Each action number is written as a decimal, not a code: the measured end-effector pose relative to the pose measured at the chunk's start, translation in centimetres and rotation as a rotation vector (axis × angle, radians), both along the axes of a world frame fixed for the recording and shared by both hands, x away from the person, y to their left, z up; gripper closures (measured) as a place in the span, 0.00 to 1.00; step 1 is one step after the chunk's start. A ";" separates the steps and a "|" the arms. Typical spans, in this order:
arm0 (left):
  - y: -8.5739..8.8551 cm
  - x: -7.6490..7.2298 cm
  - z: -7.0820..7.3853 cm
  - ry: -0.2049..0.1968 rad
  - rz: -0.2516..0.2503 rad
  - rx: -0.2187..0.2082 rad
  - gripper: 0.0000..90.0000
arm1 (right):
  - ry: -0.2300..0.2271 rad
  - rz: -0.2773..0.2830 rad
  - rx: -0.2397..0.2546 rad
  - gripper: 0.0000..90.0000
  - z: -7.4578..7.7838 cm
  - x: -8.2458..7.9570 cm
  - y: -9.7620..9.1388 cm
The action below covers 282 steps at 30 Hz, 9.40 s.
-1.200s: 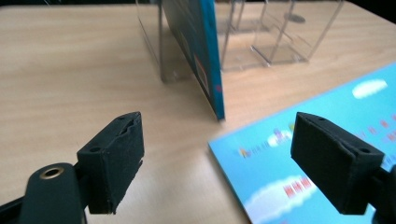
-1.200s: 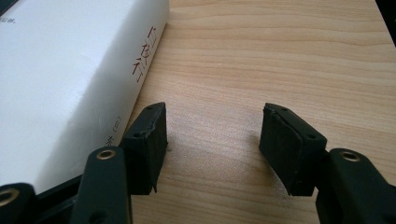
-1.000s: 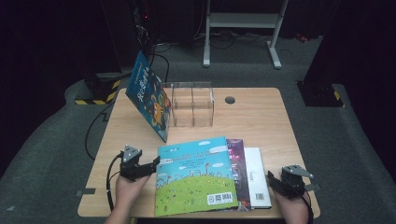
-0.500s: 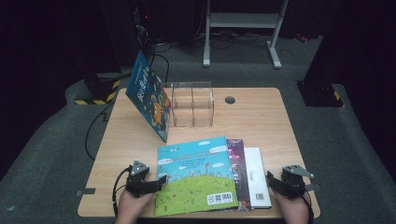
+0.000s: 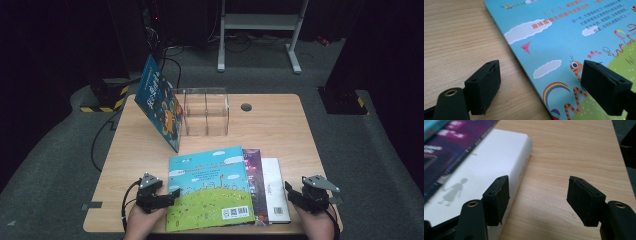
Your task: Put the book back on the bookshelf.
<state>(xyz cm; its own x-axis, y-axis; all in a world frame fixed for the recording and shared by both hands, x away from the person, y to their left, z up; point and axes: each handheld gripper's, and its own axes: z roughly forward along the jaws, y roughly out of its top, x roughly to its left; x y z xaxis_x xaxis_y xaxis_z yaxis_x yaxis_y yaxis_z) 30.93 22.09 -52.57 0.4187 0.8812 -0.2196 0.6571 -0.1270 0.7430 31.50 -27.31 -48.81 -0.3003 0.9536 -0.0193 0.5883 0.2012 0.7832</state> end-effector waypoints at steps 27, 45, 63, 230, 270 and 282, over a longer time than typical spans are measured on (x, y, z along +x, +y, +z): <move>-0.5 1.0 0.3 0.041 -0.041 0.039 0.07 | -0.055 0.134 0.062 0.24 4.4 -0.4 5.7; -2.1 0.7 0.3 0.053 -0.112 0.015 0.00 | 0.007 0.267 0.053 0.19 3.4 -1.1 10.9; -3.5 1.1 0.2 0.047 -0.147 0.000 0.01 | 0.096 0.268 0.047 0.23 1.7 -1.6 11.8; -7.7 1.9 0.0 0.068 -0.219 -0.139 0.00 | -0.049 0.220 0.078 0.42 3.2 -3.9 7.9; -6.0 2.6 0.6 0.113 -0.250 -0.309 0.02 | -0.093 0.301 0.030 0.42 5.4 -3.4 9.0; -5.1 1.1 2.8 0.020 -0.193 -0.292 0.16 | -0.101 0.270 0.096 0.50 5.7 -3.0 9.0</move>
<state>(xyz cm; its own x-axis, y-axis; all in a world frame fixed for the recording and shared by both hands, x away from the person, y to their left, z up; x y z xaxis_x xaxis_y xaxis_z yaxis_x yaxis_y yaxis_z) 32.03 17.04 -49.76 0.5646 0.6851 -0.4602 0.6563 -0.0346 0.7537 28.50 -18.29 -43.08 -0.5443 0.8385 0.0241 0.4416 0.2620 0.8581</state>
